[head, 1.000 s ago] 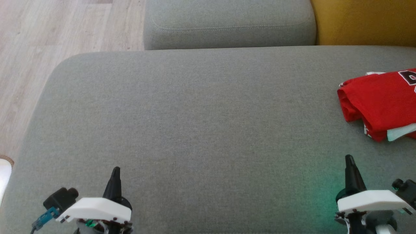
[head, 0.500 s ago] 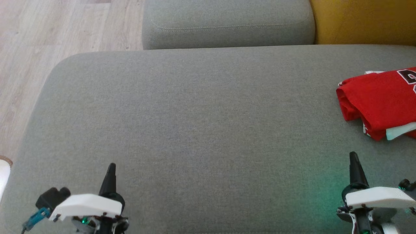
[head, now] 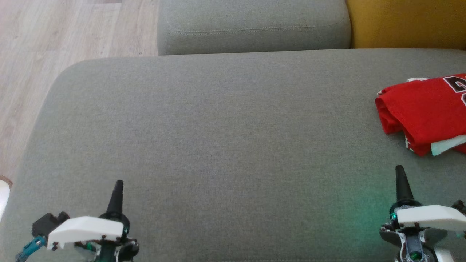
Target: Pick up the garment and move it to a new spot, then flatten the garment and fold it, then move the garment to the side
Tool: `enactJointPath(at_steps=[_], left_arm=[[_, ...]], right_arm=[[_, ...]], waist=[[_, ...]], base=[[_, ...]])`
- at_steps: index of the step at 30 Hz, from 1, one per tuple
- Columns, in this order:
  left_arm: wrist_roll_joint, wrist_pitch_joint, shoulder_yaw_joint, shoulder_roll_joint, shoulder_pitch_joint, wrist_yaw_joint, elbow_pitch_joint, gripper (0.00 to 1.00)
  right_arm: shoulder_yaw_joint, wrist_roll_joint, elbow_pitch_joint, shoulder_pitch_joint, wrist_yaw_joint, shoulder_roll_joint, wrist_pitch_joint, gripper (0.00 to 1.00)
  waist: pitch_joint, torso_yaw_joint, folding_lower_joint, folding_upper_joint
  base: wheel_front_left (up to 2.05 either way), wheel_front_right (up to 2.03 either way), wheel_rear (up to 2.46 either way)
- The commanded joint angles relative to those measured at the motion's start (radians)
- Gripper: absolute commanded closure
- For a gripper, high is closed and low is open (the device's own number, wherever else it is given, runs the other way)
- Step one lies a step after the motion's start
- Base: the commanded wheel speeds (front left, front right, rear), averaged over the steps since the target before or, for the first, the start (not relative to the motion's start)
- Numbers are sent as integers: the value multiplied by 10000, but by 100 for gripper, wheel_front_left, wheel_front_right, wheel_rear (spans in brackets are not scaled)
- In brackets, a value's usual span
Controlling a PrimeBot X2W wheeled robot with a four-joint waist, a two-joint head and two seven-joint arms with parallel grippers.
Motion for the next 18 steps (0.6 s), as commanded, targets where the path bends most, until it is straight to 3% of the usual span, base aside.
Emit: enactJointPath(at_steps=[1,18], left_arm=[[-280,46,359,130,-658,-134,-362,100],[-1958,510,825,124,-855,-424,-409,100]], right_arm=[[65,331,-384,-559,46,-46,84,100],[-81,2187,-460,-717,55,-53,430,100]], waist=[[3,-6,0,0],[31,-74,0,0]], base=[[0,0,0],[0,0,0]])
